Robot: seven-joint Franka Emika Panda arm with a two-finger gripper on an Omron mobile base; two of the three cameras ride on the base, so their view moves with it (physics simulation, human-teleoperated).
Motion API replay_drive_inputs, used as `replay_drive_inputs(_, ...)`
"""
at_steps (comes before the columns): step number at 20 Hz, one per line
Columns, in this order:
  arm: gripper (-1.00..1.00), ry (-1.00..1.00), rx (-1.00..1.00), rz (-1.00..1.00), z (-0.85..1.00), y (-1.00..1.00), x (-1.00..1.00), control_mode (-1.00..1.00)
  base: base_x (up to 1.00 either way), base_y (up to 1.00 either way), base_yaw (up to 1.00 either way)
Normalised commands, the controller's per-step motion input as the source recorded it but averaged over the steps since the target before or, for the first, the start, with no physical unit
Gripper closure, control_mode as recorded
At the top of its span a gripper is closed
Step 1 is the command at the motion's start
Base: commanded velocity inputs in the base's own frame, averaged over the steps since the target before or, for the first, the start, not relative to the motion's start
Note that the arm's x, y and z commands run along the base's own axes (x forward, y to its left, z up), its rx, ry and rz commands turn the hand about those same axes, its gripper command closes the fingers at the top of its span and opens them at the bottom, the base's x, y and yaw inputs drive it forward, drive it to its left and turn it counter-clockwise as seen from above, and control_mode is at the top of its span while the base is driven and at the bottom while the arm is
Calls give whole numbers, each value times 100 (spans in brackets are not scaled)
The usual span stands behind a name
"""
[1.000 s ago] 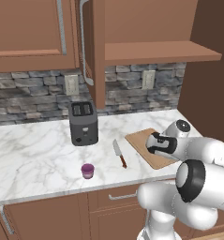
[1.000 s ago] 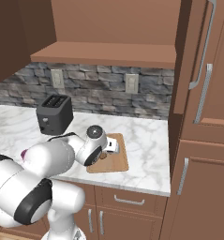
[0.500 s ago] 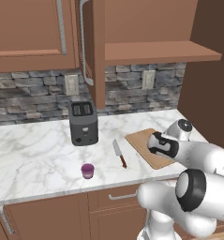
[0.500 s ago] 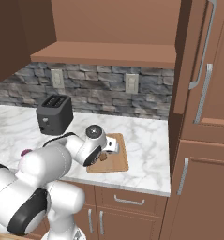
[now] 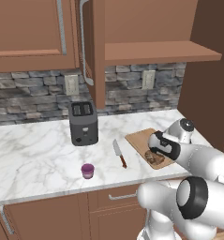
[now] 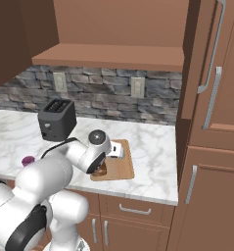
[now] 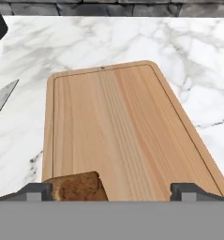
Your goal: Pick the bread, place it on the cutting board, pick the jam, place it on the counter, and close the cabinet.
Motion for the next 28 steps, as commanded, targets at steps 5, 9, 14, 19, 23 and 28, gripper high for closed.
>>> replay_drive_inputs(5,-100,-5,0,0,13,0,0,-100,0,0,0)
replay_drive_inputs(9,-100,-5,0,0,18,0,0,-100,0,0,0)
replay_drive_inputs(14,-100,-7,0,0,20,0,0,-100,0,0,0)
replay_drive_inputs(19,-100,-11,0,0,20,0,-8,-100,0,0,0)
replay_drive_inputs(23,-100,-12,0,0,23,0,-14,-100,0,0,0)
replay_drive_inputs(28,-100,-12,0,0,21,0,-12,-100,0,0,0)
